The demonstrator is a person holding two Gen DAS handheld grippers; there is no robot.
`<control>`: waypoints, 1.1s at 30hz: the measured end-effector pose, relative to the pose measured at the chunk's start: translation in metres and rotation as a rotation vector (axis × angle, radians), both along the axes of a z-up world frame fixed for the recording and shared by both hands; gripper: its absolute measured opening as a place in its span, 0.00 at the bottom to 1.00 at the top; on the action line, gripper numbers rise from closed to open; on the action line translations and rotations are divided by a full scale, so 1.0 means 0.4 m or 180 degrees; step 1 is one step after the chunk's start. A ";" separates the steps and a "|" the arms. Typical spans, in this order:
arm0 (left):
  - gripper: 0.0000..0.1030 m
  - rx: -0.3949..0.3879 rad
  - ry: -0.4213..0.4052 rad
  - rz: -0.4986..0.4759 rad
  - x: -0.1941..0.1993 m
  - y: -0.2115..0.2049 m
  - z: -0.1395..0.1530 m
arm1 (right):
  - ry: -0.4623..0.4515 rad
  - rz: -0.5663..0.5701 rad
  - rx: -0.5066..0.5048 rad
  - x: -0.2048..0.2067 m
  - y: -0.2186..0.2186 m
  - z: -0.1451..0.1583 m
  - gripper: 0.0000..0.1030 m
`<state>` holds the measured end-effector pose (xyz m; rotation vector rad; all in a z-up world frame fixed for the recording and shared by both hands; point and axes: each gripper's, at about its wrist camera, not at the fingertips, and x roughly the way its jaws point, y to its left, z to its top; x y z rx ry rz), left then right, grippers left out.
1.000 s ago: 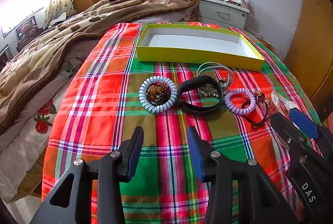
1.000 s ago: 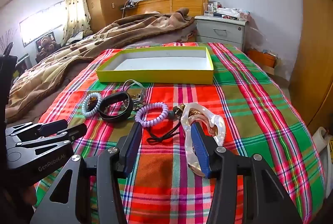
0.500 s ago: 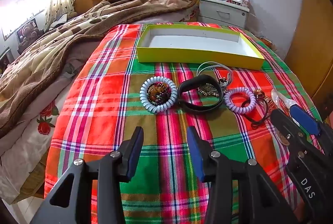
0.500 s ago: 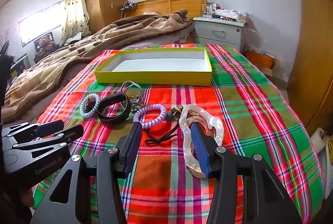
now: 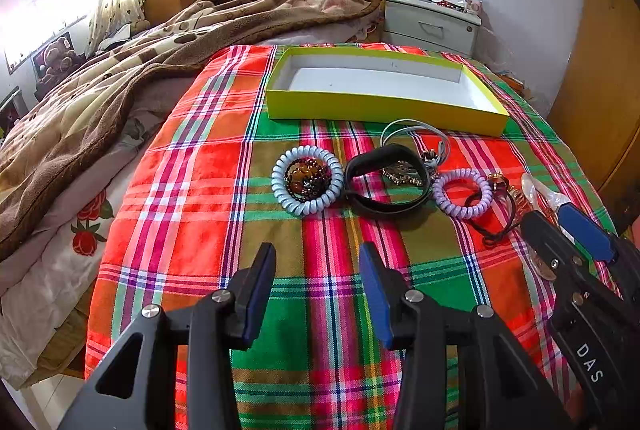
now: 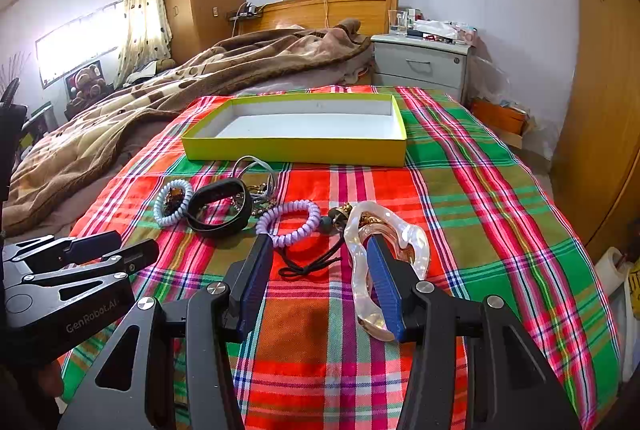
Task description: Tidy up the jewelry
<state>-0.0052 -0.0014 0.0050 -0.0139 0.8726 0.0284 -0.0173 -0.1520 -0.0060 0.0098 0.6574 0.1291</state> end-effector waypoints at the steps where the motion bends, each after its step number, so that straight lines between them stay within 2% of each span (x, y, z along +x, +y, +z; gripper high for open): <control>1: 0.44 0.0006 0.0001 0.0002 0.001 0.002 -0.002 | 0.0002 0.0002 0.0003 0.000 0.000 0.000 0.48; 33: 0.44 -0.0004 -0.0022 0.0005 -0.004 0.004 0.002 | -0.0022 -0.0015 -0.0010 -0.007 0.002 0.003 0.48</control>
